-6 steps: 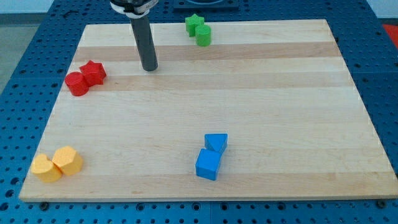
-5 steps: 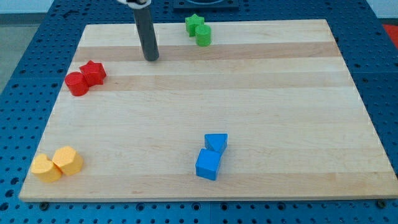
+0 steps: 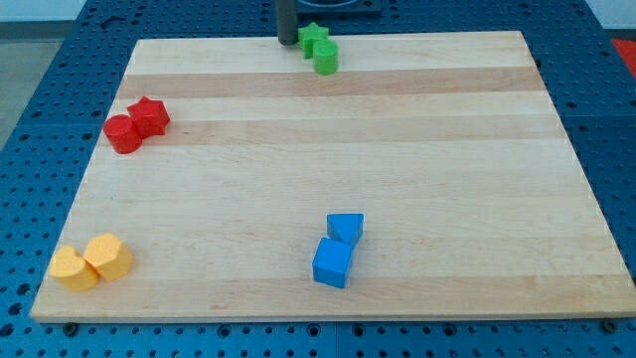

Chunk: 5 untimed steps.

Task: Move the green star towards the top center

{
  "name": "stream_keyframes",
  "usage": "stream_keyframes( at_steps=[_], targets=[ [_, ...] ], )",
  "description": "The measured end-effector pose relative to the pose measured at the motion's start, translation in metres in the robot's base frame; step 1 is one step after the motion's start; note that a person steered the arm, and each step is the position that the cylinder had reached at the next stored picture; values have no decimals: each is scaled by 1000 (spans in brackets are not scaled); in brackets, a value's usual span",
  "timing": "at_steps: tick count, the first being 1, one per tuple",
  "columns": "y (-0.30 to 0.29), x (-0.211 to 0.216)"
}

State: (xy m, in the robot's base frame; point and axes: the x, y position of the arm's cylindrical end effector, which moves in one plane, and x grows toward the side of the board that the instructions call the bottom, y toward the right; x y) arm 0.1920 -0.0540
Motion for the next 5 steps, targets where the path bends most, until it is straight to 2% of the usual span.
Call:
stream_keyframes(
  at_steps=[3, 4, 5],
  targets=[
    [107, 1],
    [113, 1],
    [93, 12]
  ],
)
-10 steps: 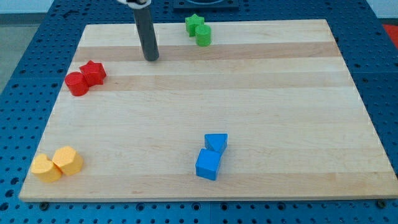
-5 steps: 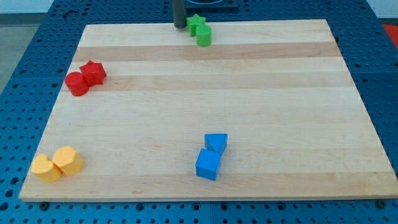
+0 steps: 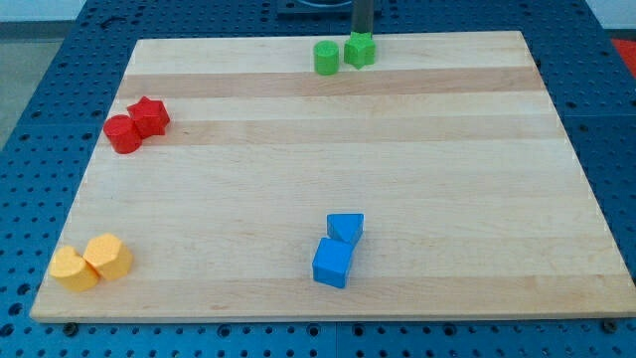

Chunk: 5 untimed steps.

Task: Move the green star towards the top center

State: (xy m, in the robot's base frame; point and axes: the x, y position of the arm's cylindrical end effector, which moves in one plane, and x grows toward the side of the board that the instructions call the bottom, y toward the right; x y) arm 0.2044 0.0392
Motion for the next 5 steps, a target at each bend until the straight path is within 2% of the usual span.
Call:
stream_keyframes(
  at_steps=[1, 3, 4, 5],
  targets=[
    [-18, 16],
    [-15, 52],
    [-52, 73],
    [-51, 99]
  ],
)
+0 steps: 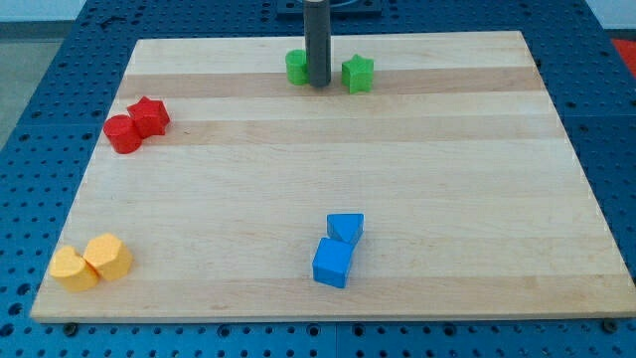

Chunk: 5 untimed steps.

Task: Move the green star towards the top center

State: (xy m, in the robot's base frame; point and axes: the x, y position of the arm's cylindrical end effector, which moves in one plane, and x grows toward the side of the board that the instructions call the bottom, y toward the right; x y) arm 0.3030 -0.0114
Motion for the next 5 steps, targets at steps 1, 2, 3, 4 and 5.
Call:
stream_keyframes(
  at_steps=[1, 2, 3, 4, 5],
  targets=[
    [57, 1],
    [76, -23],
    [93, -47],
    [98, -41],
    [98, -13]
  ],
)
